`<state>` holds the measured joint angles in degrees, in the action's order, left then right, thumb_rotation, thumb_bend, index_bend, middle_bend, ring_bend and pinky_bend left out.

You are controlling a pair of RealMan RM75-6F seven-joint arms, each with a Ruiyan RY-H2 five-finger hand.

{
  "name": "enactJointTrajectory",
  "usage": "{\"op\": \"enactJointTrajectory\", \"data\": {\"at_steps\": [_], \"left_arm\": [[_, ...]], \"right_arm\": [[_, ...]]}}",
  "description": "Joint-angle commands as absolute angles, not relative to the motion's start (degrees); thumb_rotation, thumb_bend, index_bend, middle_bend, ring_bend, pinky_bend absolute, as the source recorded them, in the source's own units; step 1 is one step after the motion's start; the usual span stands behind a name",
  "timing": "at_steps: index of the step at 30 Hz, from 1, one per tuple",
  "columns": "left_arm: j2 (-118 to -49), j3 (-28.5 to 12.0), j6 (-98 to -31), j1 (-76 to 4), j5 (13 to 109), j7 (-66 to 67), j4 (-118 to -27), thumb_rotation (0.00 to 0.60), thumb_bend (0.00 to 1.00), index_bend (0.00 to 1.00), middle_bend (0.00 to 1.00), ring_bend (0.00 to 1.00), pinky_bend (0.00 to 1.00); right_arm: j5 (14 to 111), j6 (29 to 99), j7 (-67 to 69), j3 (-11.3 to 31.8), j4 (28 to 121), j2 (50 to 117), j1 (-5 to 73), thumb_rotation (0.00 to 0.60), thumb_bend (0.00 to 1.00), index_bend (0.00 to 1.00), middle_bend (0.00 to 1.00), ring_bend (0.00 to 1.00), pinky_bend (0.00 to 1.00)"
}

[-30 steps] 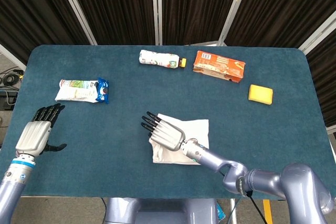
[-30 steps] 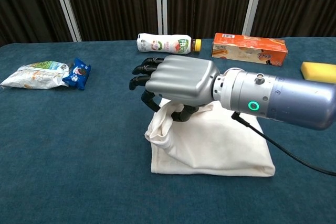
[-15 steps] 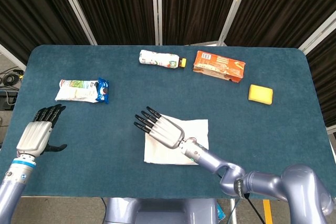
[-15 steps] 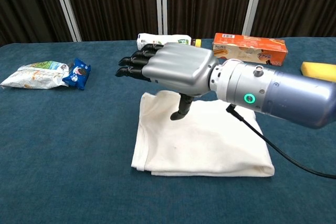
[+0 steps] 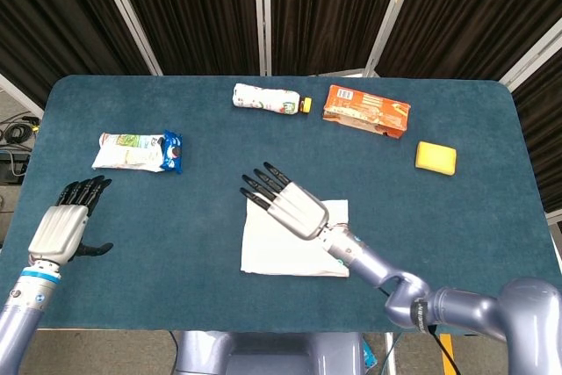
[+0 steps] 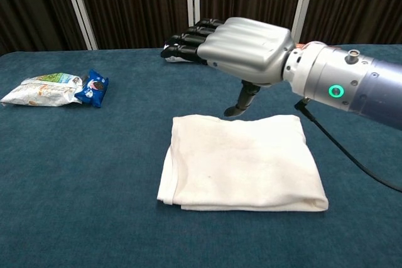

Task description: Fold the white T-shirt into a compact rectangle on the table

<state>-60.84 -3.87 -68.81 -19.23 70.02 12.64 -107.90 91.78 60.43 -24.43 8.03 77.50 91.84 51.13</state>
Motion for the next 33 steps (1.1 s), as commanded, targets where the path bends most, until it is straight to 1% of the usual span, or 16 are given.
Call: {"op": "enactJointTrajectory", "data": {"at_steps": [1,5,9,12,16,19,26,33], "left_arm": [[-61.09,-3.91,-69.35,-19.12,70.41,12.90,-107.56,0.600,0.13,0.00,0.00,0.00,0.00],[-62.55,-3.98,-71.90,-18.65,72.92,13.72,-106.05,0.600,0.13,0.00,0.00,0.00,0.00],[-65.51,-3.42,-75.99,-17.54,78.69,12.17,-102.45,0.600,0.13,0.00,0.00,0.00,0.00],[-66.27,-2.77,-77.50,-16.68,80.70,11.01,-101.19,0.600,0.12,0.00,0.00,0.00,0.00],[-66.74,-1.86,-79.41,-15.30,82.59,9.75,-99.74,0.600,0.03,0.00,0.00,0.00,0.00],[-66.98,-1.28,-80.41,-14.31,83.46,8.90,-98.68,0.600,0.00,0.00,0.00,0.00,0.00],[-65.86,0.18,-81.73,-12.58,85.60,7.63,-99.00,0.600,0.00,0.00,0.00,0.00,0.00],[-64.69,0.72,-84.26,-10.80,87.64,6.90,-100.15,0.600,0.00,0.00,0.00,0.00,0.00]], "right_arm": [[92.50,63.01,-23.60,6.94,78.63,88.79,48.95,0.600,0.00,0.00,0.00,0.00,0.00],[93.11,66.96,-21.57,5.47,79.82,84.81,45.51,0.600,0.00,0.00,0.00,0.00,0.00],[93.93,73.46,-17.61,3.33,81.92,79.86,40.09,0.600,0.00,0.00,0.00,0.00,0.00],[92.73,76.92,-16.01,2.00,84.04,76.68,35.93,0.600,0.00,0.00,0.00,0.00,0.00],[87.79,80.53,-14.31,0.58,90.70,71.89,29.36,0.600,0.00,0.00,0.00,0.00,0.00],[86.47,83.85,-13.77,-0.42,93.07,69.28,25.14,0.600,0.00,0.00,0.00,0.00,0.00],[86.84,90.61,-11.01,-3.35,94.67,66.06,16.67,0.600,0.00,0.00,0.00,0.00,0.00],[88.05,95.61,-8.62,-3.73,91.48,67.02,11.12,0.600,0.00,0.00,0.00,0.00,0.00]]}}
